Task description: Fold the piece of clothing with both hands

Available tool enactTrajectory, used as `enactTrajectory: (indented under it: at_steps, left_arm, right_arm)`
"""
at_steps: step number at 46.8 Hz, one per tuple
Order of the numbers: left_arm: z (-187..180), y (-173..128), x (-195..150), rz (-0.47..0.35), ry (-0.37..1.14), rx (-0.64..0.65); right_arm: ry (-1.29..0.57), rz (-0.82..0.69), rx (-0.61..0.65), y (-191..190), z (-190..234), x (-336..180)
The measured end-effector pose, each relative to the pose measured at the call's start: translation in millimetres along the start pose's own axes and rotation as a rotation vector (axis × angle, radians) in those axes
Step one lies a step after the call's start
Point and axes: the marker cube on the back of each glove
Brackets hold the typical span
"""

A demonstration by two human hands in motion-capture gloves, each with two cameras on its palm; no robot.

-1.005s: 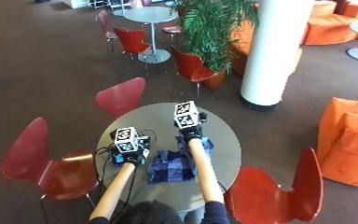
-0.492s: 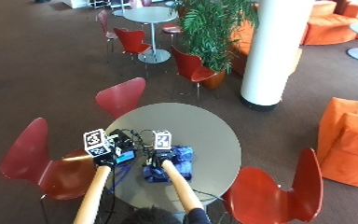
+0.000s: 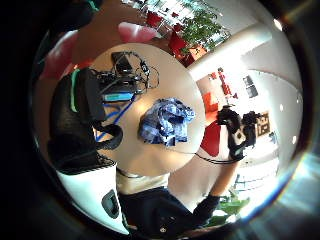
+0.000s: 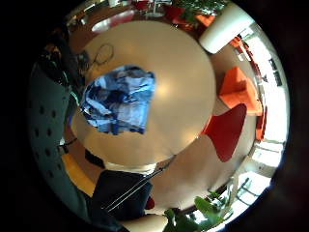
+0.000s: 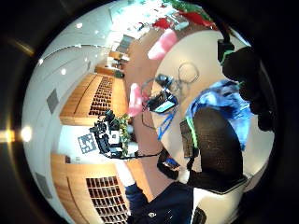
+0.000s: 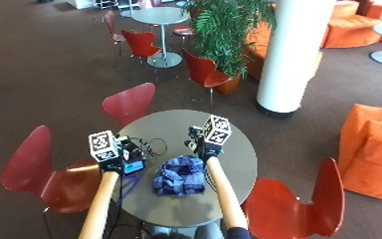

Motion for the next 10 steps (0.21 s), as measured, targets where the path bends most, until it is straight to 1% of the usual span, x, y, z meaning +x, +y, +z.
enactTrajectory:
  at_steps: [3,5,10]
  left_arm:
    - [-5.6,-4.6,8.2,0.021,0.000,0.057]
    - [-5.8,-7.0,10.4,0.029,-0.011,0.077]
    - [-9.6,-5.5,16.9,0.044,-0.013,0.078]
  right_arm:
    - [0.017,0.017,0.059,12.0,-27.0,8.6]
    - [0.024,0.024,0.081,16.1,-37.3,13.5]
    - [0.028,0.037,0.072,6.1,-31.7,31.3]
